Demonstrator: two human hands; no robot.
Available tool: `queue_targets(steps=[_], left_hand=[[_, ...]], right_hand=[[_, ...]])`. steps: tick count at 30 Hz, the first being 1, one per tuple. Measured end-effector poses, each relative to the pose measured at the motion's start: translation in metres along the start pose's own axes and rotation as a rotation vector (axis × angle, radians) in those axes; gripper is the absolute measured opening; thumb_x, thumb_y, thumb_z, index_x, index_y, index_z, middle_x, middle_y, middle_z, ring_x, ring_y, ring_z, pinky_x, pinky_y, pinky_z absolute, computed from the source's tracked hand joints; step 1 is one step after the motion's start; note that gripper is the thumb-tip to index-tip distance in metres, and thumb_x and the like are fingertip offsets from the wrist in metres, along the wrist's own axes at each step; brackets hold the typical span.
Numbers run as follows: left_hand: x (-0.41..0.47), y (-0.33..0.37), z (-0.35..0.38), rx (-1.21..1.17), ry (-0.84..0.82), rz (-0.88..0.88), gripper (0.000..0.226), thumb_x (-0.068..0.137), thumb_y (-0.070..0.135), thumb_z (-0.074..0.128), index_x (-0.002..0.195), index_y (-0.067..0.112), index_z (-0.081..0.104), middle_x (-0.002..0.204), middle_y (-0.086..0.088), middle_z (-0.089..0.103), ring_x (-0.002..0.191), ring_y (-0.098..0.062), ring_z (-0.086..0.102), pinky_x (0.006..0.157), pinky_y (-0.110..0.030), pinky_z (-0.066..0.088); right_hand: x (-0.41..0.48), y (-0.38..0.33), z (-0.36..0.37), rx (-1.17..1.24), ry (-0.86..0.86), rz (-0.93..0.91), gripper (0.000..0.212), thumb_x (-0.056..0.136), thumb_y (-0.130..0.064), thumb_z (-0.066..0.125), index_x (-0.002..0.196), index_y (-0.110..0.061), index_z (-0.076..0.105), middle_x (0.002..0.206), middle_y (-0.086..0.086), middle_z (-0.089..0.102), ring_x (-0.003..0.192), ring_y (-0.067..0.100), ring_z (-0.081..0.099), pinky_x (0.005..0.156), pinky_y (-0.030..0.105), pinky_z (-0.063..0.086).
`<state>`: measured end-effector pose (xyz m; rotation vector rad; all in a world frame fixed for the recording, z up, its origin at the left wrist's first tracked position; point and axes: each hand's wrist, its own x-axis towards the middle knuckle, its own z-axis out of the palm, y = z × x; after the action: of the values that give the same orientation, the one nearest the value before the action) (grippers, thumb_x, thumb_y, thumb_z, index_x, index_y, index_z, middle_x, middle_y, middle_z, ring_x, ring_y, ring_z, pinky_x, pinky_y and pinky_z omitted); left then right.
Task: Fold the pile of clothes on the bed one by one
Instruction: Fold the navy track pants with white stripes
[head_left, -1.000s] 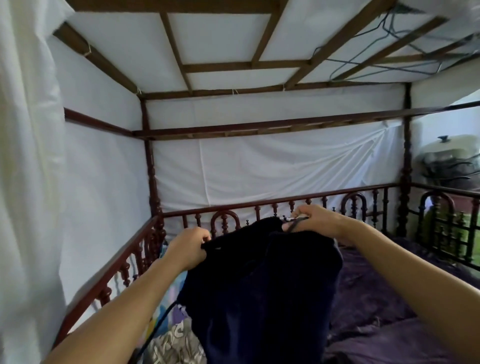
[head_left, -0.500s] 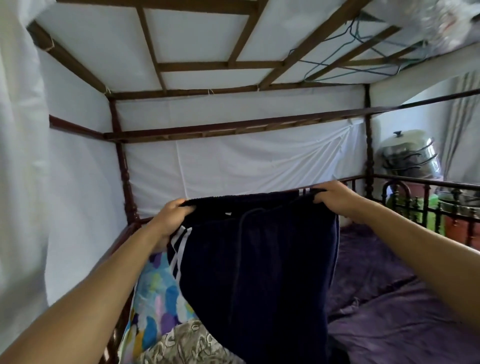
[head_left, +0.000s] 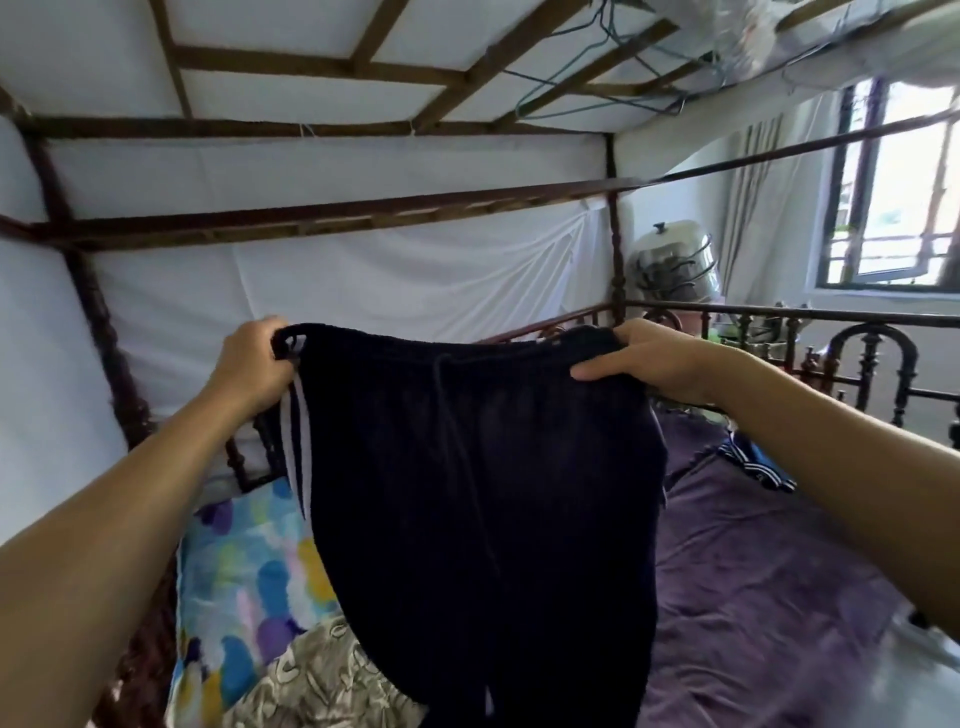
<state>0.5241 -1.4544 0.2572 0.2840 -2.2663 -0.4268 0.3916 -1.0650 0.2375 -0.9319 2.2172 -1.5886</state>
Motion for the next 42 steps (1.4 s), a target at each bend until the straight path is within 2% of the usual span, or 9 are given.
queue_targets(steps=[3, 6, 11, 13, 18, 22, 28, 33, 42], left_hand=[[0.024, -0.001, -0.003, -0.131, 0.262, -0.072, 0.019, 0.085, 0.013, 0.062, 0.078, -0.003, 0.056, 0.073, -0.025, 0.056, 0.072, -0.042, 0.055, 0.065, -0.047, 0.043], [0.044, 0.009, 0.017, -0.183, 0.322, -0.124, 0.026, 0.084, 0.010, 0.059, 0.061, 0.004, 0.047, 0.053, -0.005, 0.038, 0.048, -0.021, 0.038, 0.059, -0.038, 0.036], [0.055, 0.030, 0.100, -0.125, 0.089, -0.176, 0.028, 0.091, 0.029, 0.058, 0.077, 0.005, 0.061, 0.078, -0.022, 0.062, 0.077, -0.035, 0.059, 0.066, -0.037, 0.042], [0.058, 0.044, 0.141, -0.028, -0.014, -0.219, 0.030, 0.090, 0.034, 0.060, 0.087, 0.004, 0.063, 0.091, -0.024, 0.064, 0.087, -0.040, 0.061, 0.069, -0.038, 0.043], [0.075, 0.108, 0.258, 0.069, -0.157, -0.214, 0.025, 0.087, 0.032, 0.064, 0.076, 0.012, 0.055, 0.079, -0.013, 0.054, 0.076, -0.035, 0.053, 0.063, -0.037, 0.038], [0.094, 0.181, 0.360, -0.021, -0.217, -0.155, 0.019, 0.086, 0.022, 0.064, 0.099, 0.009, 0.070, 0.097, -0.024, 0.067, 0.093, -0.043, 0.061, 0.070, -0.038, 0.043], [0.109, 0.276, 0.500, -0.077, -0.323, -0.142, 0.009, 0.085, 0.007, 0.056, 0.081, 0.008, 0.064, 0.077, -0.016, 0.061, 0.075, -0.033, 0.055, 0.065, -0.035, 0.041], [0.125, 0.339, 0.617, -0.120, -0.399, -0.122, 0.025, 0.087, 0.012, 0.059, 0.063, 0.013, 0.052, 0.056, 0.000, 0.049, 0.058, -0.025, 0.049, 0.051, -0.030, 0.031], [0.159, 0.423, 0.854, -0.269, -0.594, -0.127, 0.042, 0.087, 0.037, 0.067, 0.054, 0.018, 0.048, 0.058, -0.003, 0.051, 0.071, -0.033, 0.055, 0.058, -0.034, 0.036]], right_hand=[[-0.002, -0.014, 0.003, 0.027, 0.020, -0.044, 0.052, 0.060, -0.038, 0.083, 0.095, -0.001, 0.074, 0.102, 0.017, 0.073, 0.096, 0.033, 0.070, 0.085, 0.039, 0.054], [0.003, -0.003, 0.003, 0.084, 0.125, -0.067, 0.044, 0.069, -0.031, 0.081, 0.098, 0.000, 0.071, 0.098, 0.013, 0.074, 0.091, 0.027, 0.071, 0.077, 0.033, 0.056], [0.006, 0.068, -0.015, -0.047, 0.327, -0.020, 0.012, 0.082, -0.018, 0.076, 0.092, -0.013, 0.074, 0.091, 0.005, 0.075, 0.085, 0.021, 0.072, 0.075, 0.030, 0.059], [0.007, 0.104, -0.030, -0.133, 0.375, 0.014, 0.011, 0.082, -0.018, 0.075, 0.092, -0.017, 0.074, 0.091, 0.002, 0.075, 0.086, 0.018, 0.071, 0.078, 0.032, 0.059], [0.007, 0.190, -0.101, -0.283, 0.495, 0.168, 0.008, 0.074, -0.024, 0.077, 0.077, -0.021, 0.072, 0.079, 0.000, 0.072, 0.075, 0.017, 0.068, 0.076, 0.038, 0.058], [0.006, 0.251, -0.179, -0.278, 0.518, 0.282, 0.012, 0.070, -0.024, 0.077, 0.065, -0.018, 0.068, 0.063, -0.004, 0.064, 0.063, 0.015, 0.061, 0.066, 0.035, 0.055], [-0.004, 0.336, -0.294, -0.179, 0.562, 0.398, 0.025, 0.079, -0.028, 0.077, 0.090, -0.005, 0.073, 0.087, 0.013, 0.074, 0.084, 0.031, 0.071, 0.082, 0.048, 0.057], [0.005, 0.405, -0.377, -0.177, 0.673, 0.468, 0.021, 0.080, -0.030, 0.076, 0.082, -0.009, 0.074, 0.084, 0.010, 0.074, 0.084, 0.028, 0.071, 0.083, 0.048, 0.056], [0.065, 0.550, -0.540, -0.269, 0.699, 0.698, 0.020, 0.078, -0.031, 0.076, 0.077, -0.012, 0.072, 0.079, 0.005, 0.073, 0.077, 0.022, 0.071, 0.078, 0.042, 0.058]])
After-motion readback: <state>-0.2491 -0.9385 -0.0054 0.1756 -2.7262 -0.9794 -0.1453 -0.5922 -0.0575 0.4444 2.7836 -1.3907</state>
